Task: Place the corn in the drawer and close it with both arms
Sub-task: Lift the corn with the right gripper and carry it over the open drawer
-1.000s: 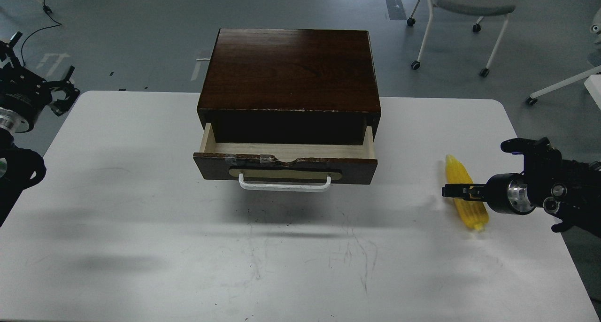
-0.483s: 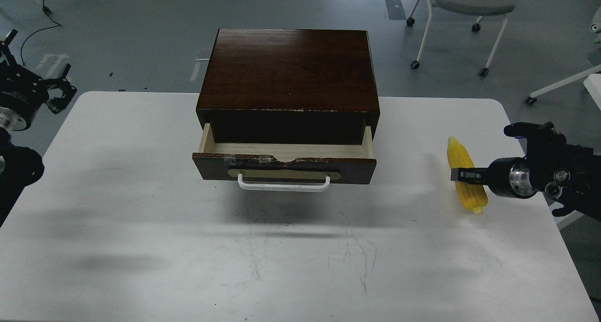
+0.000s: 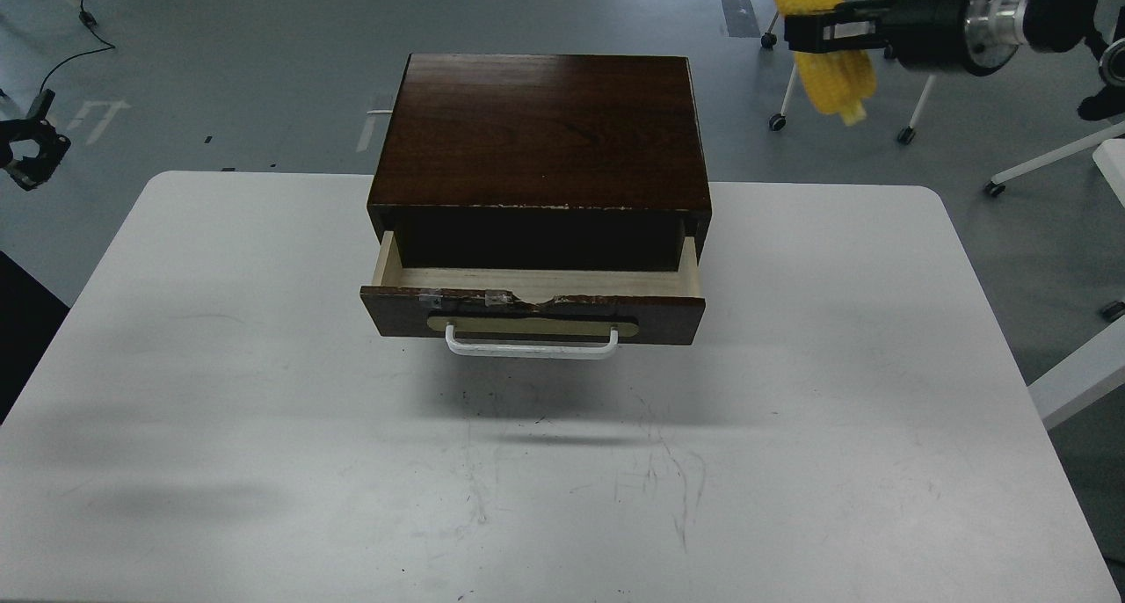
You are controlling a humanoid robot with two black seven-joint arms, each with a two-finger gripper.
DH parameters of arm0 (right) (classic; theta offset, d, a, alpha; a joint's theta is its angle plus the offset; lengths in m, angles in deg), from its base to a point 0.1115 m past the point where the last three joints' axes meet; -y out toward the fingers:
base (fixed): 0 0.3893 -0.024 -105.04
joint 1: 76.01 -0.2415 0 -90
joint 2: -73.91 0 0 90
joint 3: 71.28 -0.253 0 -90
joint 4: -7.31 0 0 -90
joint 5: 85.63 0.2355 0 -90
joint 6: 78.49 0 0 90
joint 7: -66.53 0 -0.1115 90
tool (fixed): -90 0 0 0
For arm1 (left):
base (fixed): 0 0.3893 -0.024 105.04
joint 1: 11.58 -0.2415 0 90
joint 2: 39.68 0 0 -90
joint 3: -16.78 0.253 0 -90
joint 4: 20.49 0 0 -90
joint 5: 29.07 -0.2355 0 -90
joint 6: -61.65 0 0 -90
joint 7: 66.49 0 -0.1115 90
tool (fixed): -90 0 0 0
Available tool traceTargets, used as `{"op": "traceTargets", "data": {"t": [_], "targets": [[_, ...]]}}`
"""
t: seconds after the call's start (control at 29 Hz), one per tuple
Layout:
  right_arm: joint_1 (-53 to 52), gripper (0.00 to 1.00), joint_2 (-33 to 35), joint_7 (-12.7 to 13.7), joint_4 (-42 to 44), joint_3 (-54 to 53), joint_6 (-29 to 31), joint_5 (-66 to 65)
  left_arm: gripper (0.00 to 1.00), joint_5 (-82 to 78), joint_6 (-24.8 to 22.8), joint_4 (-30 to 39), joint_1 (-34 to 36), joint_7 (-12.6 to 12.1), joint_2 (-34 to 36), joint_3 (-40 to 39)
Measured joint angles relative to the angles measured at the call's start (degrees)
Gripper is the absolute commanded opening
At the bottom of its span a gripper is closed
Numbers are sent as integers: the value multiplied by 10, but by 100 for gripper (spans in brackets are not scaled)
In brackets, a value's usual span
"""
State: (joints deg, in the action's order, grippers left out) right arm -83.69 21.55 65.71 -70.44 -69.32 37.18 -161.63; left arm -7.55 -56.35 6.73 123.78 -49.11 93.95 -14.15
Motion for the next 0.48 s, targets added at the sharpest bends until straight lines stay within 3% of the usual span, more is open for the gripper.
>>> {"op": "traceTargets", "data": {"t": [0.24, 0.48], "targets": [[3, 0, -80, -43, -32, 42, 5, -186, 98, 0, 0, 0, -1, -3, -2, 4], [22, 0, -136, -50, -42, 88, 3, -327, 98, -3, 0, 0, -2, -8, -3, 8]]}}
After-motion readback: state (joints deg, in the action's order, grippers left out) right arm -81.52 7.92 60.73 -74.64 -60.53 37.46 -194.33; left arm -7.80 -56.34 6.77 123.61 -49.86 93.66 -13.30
